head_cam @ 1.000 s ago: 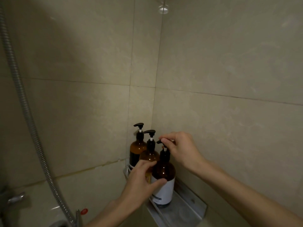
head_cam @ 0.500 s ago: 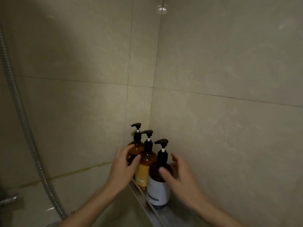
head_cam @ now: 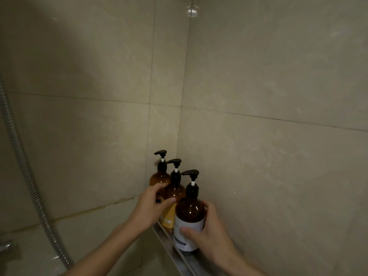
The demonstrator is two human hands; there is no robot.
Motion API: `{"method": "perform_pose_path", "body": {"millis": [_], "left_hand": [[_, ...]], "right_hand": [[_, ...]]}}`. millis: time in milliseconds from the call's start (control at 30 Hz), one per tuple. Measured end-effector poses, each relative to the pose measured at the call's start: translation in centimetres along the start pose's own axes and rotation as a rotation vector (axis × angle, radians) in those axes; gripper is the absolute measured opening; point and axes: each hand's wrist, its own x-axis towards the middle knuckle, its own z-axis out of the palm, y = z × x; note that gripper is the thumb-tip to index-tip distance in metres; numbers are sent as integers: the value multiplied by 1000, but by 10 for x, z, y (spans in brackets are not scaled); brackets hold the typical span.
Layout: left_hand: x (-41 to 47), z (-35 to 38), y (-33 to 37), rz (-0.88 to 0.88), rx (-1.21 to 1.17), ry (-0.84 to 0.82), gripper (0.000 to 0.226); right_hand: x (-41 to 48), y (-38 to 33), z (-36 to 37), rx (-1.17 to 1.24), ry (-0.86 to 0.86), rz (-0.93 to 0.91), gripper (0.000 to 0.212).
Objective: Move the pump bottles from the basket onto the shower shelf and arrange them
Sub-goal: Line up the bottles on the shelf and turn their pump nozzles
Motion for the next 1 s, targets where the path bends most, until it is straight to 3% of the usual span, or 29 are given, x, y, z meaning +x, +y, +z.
{"method": "perform_pose_path", "body": {"millis": [167,267,333,433,500,567,767,1000], "left_hand": [[-2,2,2,22,-1,25,52],[-2,0,3,33,0,7,53],[-3,-3,2,46,-4,-9,53],[-4,-6,-1,34,-38,-19,55],[-5,-10,-3,17,-44,5,52],[-5,-13,-3,21,-33,5,46],[-7,-14,-5,15,-38,-30,47],[-3,-6,-6,-3,-64,-35,60]], "right_hand": [[-2,-5,-3,-16,-19,-6,75],[-7,-12,-9,3,-80,-4,92],[-8,-25,-20,60,-3,-37,100],[6,-70,-47,9,113,-314,66],[26,-106,-62,-161,85,-472,37],[49,-135,-68,-325,15,-521,30],[102,-169,-56,-653,-345,-327,34],[130,-153,-44,-582,-427,-264,17]]}}
